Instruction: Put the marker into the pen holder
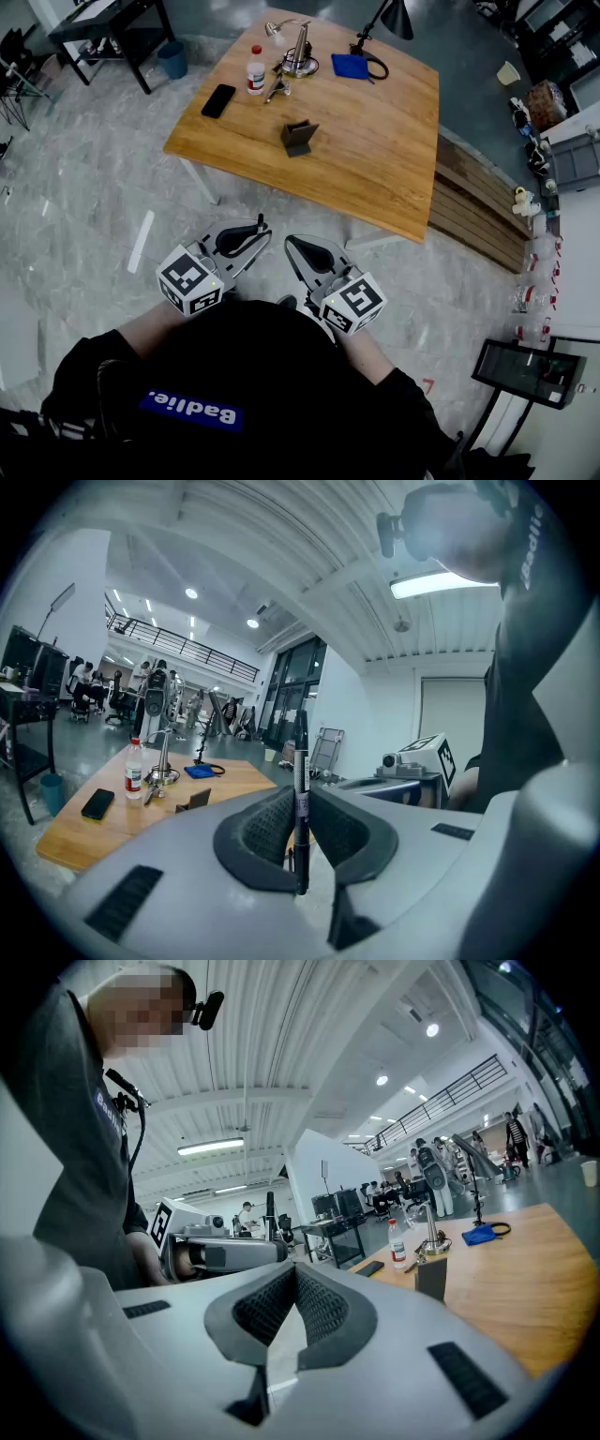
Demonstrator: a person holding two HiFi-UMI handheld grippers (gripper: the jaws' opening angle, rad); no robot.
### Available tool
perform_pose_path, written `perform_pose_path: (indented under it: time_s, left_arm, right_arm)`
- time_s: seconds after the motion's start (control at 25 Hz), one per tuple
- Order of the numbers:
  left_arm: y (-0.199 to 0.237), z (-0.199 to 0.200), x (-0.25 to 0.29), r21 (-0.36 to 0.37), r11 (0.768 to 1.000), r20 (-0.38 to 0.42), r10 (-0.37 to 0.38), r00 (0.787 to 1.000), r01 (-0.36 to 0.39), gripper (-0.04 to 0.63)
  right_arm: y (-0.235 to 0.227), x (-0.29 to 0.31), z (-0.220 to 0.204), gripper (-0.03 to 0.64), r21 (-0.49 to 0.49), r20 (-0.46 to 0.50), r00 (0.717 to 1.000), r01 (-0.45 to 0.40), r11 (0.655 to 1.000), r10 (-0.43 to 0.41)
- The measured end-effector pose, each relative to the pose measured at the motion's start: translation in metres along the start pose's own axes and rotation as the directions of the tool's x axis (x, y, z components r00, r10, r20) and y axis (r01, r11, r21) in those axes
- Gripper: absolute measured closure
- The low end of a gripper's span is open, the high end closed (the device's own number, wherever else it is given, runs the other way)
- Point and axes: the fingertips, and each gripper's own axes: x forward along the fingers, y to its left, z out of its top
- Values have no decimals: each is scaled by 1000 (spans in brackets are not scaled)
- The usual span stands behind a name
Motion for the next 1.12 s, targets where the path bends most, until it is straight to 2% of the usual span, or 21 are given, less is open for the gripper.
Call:
perform_pose_path:
  time_s: [0.44,0.68,0.92,1.12]
  left_arm:
    - [-4,-3,-2,6,1000,-6,13,1000,-13,541]
    - [0,-3,9,26,998,-16,54,998,-54,541]
    - [32,4,27,34,991,15,131,991,-132,541]
    - [89,25,48,56,990,55,123,991,-126,541]
  right_arm:
    - [4,-2,-2,611,-10,-3,1000,-21,1000,20]
    - [-3,-10,-2,611,-6,-1,999,-54,999,54]
    - [-31,-16,-7,611,-4,-21,998,-59,998,59]
    - [-63,5,4,611,10,-27,999,-25,1000,25]
